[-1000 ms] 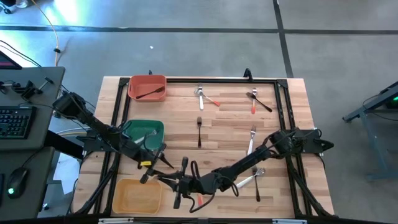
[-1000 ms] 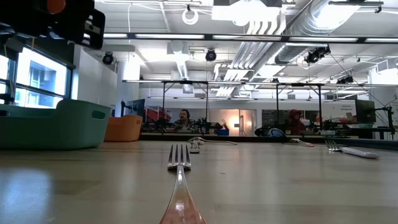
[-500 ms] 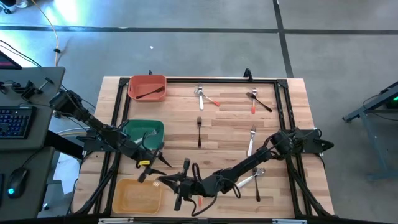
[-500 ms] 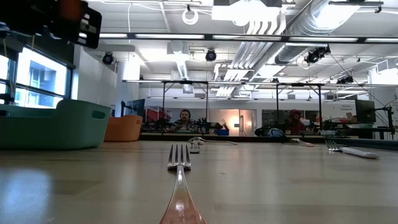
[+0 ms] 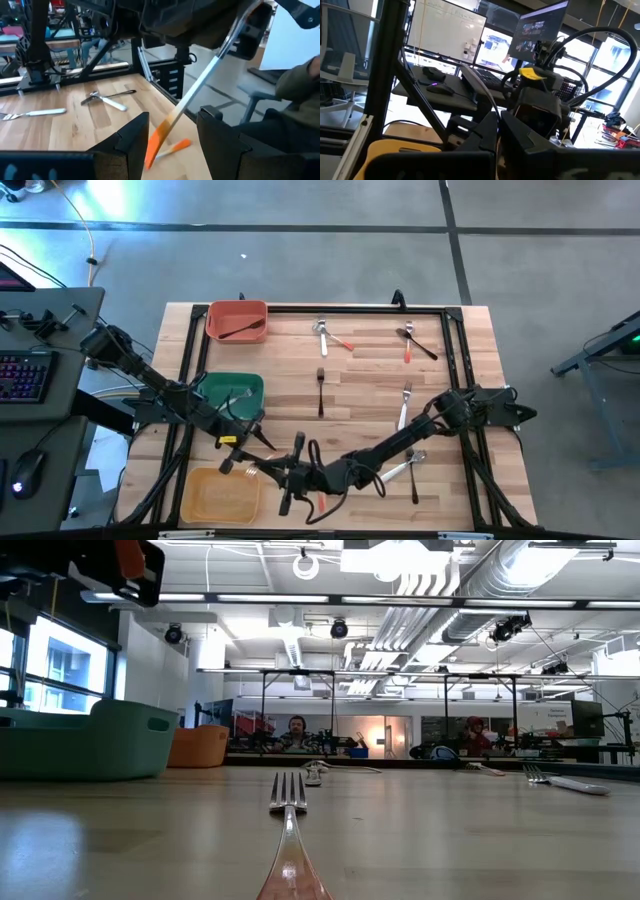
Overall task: Sort silverware by color (type)
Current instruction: Put the orange fork into the yellow bin
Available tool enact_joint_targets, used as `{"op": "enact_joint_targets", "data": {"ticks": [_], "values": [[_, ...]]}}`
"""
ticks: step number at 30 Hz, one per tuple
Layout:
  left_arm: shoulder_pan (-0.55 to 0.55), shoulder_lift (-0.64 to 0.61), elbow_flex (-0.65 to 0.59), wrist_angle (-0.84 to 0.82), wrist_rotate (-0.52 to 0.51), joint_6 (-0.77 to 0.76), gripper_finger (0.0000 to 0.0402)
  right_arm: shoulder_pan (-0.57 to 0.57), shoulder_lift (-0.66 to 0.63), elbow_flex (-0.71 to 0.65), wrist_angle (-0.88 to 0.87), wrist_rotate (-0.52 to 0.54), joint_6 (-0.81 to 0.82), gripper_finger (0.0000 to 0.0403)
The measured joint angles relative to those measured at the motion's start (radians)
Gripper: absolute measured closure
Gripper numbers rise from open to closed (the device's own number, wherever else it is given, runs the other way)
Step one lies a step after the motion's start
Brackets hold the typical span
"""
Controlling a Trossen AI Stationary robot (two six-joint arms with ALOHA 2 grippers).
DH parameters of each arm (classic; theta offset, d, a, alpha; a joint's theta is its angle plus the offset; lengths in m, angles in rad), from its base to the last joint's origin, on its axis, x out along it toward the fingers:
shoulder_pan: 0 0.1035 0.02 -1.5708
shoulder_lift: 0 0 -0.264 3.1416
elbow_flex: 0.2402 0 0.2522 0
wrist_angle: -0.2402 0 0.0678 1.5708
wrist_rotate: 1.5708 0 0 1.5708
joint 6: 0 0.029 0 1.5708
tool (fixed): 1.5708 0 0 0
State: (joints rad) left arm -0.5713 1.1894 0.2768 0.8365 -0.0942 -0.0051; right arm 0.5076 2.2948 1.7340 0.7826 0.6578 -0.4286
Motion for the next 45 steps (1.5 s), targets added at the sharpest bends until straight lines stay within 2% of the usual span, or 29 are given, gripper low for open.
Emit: {"op": "enact_joint_targets", "data": {"ticks": [4, 11, 14, 17, 19, 21, 26, 30, 34, 41, 45], "values": [[0.000, 0.042, 0.020, 0.001, -0.044, -0.001, 0.0243, -0.004, 0.000, 0.000, 0.000, 0.000, 0.000, 0.0402], [0.000, 0.117, 0.068, -0.001, -0.061, 0.007, 0.0254, -0.004, 0.000, 0.000, 0.000, 0.000, 0.000, 0.0403], [0.000, 0.123, 0.077, 0.000, -0.089, 0.012, 0.0284, -0.004, 0.000, 0.000, -0.022, 0.001, 0.000, 0.0403], [0.000, 0.123, 0.078, -0.001, -0.102, 0.040, 0.0332, -0.004, 0.000, 0.000, -0.032, 0.007, 0.000, 0.0403], [-0.001, 0.123, 0.078, -0.009, -0.082, 0.063, 0.0372, -0.004, 0.000, 0.000, -0.025, 0.023, -0.001, 0.0403], [-0.002, 0.124, 0.077, -0.017, -0.060, 0.070, 0.0392, -0.006, 0.000, 0.000, -0.022, 0.043, -0.011, 0.0402], [-0.015, 0.113, 0.077, -0.033, -0.091, 0.075, 0.0398, -0.004, 0.000, 0.000, -0.017, 0.080, -0.018, 0.0402], [-0.014, 0.078, 0.077, -0.079, -0.112, 0.070, 0.0400, -0.001, 0.000, 0.000, -0.006, 0.169, -0.018, 0.0399], [-0.014, 0.021, 0.077, -0.133, -0.143, 0.060, 0.0401, 0.000, -0.002, 0.001, -0.013, 0.259, -0.026, 0.0368], [-0.012, -0.081, 0.079, -0.261, -0.155, 0.025, 0.0402, 0.006, 0.001, -0.001, -0.019, 0.345, -0.106, 0.0298], [-0.012, -0.140, 0.079, -0.344, -0.155, -0.033, 0.0401, 0.019, 0.001, -0.001, 0.004, 0.455, -0.208, 0.0293]]}}
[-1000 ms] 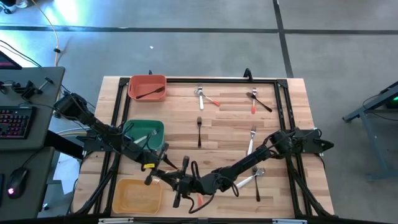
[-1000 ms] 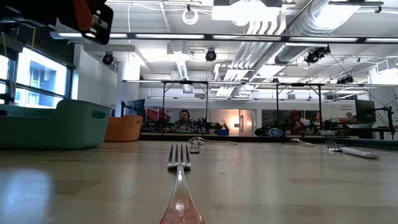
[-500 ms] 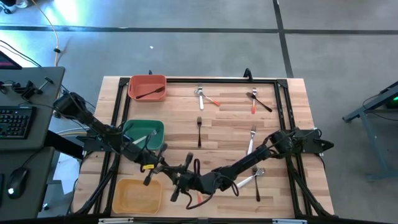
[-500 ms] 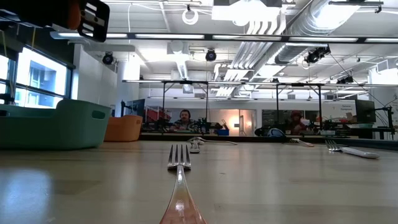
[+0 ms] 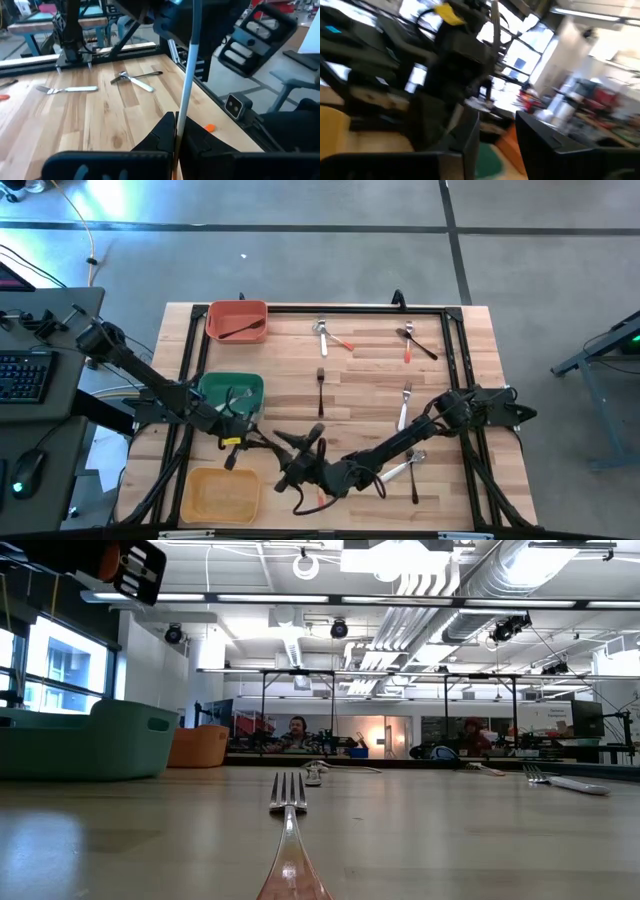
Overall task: Sort silverware by color (type)
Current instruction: Put the orange fork into the yellow bin
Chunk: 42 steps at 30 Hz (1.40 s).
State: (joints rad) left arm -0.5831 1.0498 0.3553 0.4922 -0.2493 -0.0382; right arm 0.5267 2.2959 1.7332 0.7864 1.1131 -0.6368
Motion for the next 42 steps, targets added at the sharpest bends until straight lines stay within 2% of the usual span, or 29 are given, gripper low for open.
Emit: {"op": "enact_joint_targets", "data": {"ticks": [3, 7, 9, 15, 21, 24, 28, 35, 42], "values": [[-0.008, -0.034, 0.000, -0.057, -0.001, -0.042, 0.0401, 0.012, 0.000, 0.000, 0.020, 0.123, -0.096, 0.0316], [-0.046, -0.064, 0.001, -0.145, -0.001, -0.104, 0.0401, 0.034, 0.000, 0.000, -0.002, 0.248, -0.170, 0.0373], [-0.075, -0.074, 0.028, -0.256, -0.007, -0.146, 0.0401, 0.047, -0.001, 0.000, -0.040, 0.293, -0.175, 0.0394], [-0.199, -0.051, 0.224, -0.679, -0.128, -0.248, 0.0401, 0.084, -0.001, 0.000, -0.170, 0.385, -0.078, 0.0388], [-0.271, 0.014, 0.407, -1.100, -0.072, -0.541, 0.0401, 0.098, -0.002, 0.000, -0.178, 0.403, -0.070, 0.0400], [-0.312, 0.049, 0.438, -1.221, -0.044, -0.691, 0.0401, 0.103, -0.002, 0.000, -0.178, 0.403, -0.070, 0.0401], [-0.365, 0.108, 0.438, -1.275, 0.048, -0.853, 0.0401, 0.103, -0.002, 0.000, -0.178, 0.405, -0.070, 0.0402], [-0.460, 0.201, 0.438, -1.283, 0.144, -1.066, 0.0401, 0.103, -0.002, 0.000, -0.178, 0.405, -0.070, 0.0402], [-0.529, 0.261, 0.438, -1.288, 0.221, -1.217, 0.0401, 0.103, -0.002, 0.000, -0.178, 0.405, -0.070, 0.0403]]}}
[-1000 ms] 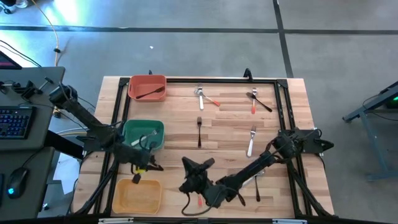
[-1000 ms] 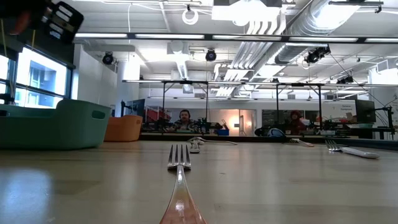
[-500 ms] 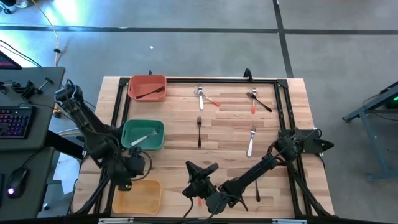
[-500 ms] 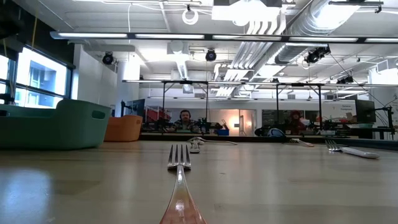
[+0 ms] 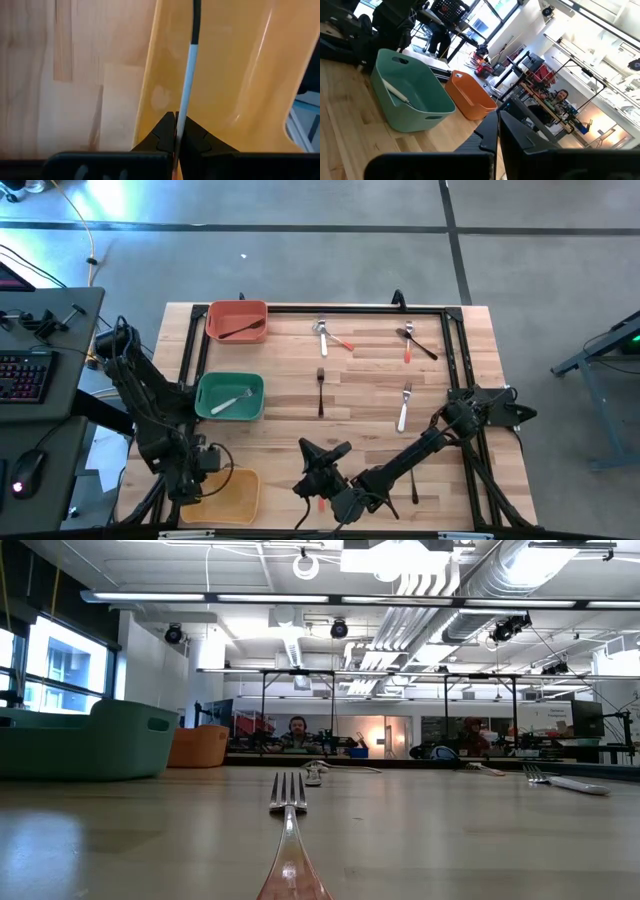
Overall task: Sort silverware by color (type)
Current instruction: Put the orange fork into the yellow bin, then put the black fork into the orange bin
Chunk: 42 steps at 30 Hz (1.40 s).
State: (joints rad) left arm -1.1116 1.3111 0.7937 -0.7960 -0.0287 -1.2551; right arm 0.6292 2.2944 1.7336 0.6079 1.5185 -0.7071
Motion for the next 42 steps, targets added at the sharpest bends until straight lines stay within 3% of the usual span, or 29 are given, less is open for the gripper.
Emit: {"op": "enact_joint_targets", "data": {"ticks": [23, 37, 42], "values": [[0.009, 0.275, 0.002, 0.174, 0.046, 0.257, 0.0401, -0.016, 0.000, 0.000, -0.044, 0.000, 0.004, 0.0403], [0.019, 0.190, -0.002, 0.170, 0.049, 0.267, 0.0364, -0.019, 0.000, -0.003, -0.051, 0.000, 0.027, 0.0403], [0.019, 0.133, -0.002, 0.168, 0.032, 0.365, 0.0360, -0.019, 0.000, -0.003, -0.051, 0.000, 0.029, 0.0403]]}}
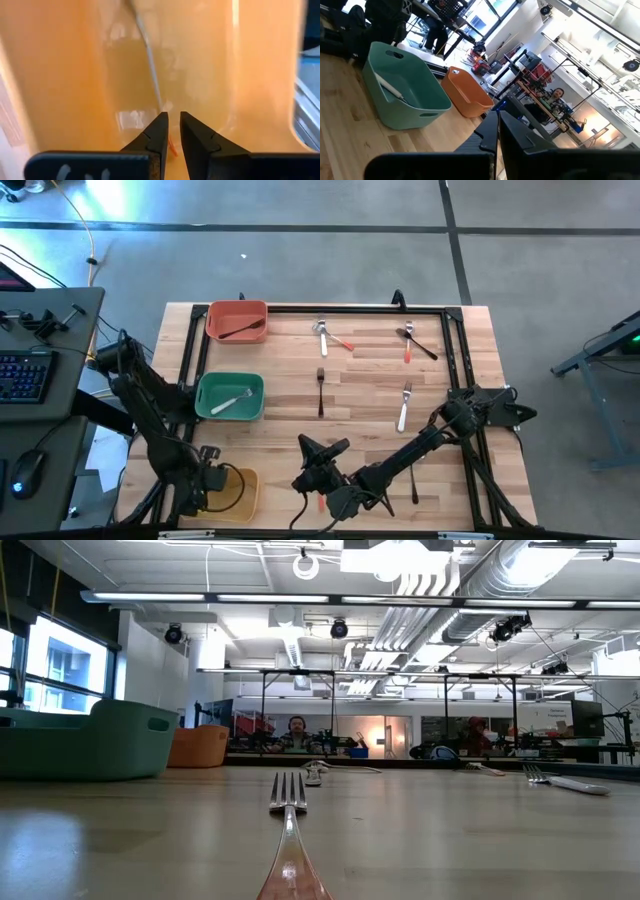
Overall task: Sort silverware by color (type)
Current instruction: Put the black fork into the orange bin
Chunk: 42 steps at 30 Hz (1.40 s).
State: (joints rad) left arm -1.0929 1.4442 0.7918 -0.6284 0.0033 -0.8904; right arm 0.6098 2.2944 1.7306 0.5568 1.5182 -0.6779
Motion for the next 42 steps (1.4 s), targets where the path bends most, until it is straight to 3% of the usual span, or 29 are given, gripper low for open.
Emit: {"op": "enact_joint_targets", "data": {"ticks": [5, 10, 18, 21, 28, 32, 42], "values": [[0.000, -0.047, 0.000, 0.091, -0.046, 0.211, 0.0366, 0.000, 0.000, 0.000, 0.000, -0.037, 0.000, 0.0403], [0.046, -0.082, -0.043, 0.327, -0.043, 0.460, 0.0385, -0.018, 0.000, 0.000, -0.082, -0.083, 0.052, 0.0403], [0.206, -0.089, -0.166, 0.635, 0.199, 0.709, 0.0399, -0.097, 0.000, -0.001, -0.503, -0.478, 0.465, 0.0403], [0.280, -0.089, -0.195, 0.725, 0.254, 0.814, 0.0401, -0.108, 0.000, -0.002, -0.511, -0.550, 0.475, 0.0403], [0.395, -0.089, -0.239, 1.009, 0.262, 1.041, 0.0401, -0.108, 0.000, -0.002, -0.577, -0.575, 0.477, 0.0403], [0.441, -0.089, -0.259, 1.064, 0.262, 1.129, 0.0401, -0.120, 0.000, -0.002, -0.595, -0.636, 0.497, 0.0403], [0.575, -0.089, -0.378, 1.321, 0.269, 1.154, 0.0401, -0.181, -0.001, -0.149, -0.413, -0.765, 0.503, 0.0403]]}}
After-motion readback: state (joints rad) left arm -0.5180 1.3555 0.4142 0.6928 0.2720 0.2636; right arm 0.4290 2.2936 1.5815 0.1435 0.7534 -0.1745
